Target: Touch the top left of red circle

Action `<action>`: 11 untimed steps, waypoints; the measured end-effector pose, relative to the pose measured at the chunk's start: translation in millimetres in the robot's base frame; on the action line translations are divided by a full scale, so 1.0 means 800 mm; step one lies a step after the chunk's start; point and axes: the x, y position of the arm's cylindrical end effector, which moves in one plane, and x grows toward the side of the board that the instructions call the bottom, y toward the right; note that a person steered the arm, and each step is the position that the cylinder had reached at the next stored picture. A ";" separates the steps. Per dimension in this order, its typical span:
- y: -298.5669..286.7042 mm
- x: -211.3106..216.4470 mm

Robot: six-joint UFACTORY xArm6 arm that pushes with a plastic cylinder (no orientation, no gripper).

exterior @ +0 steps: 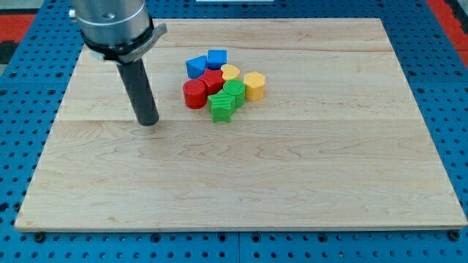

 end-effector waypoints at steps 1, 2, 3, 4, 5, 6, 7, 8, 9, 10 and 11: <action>0.000 -0.027; 0.000 -0.064; 0.000 -0.075; 0.000 -0.107; 0.000 -0.108; 0.028 -0.121; 0.030 -0.121; 0.045 -0.109; 0.046 -0.109; 0.054 -0.085; 0.057 -0.072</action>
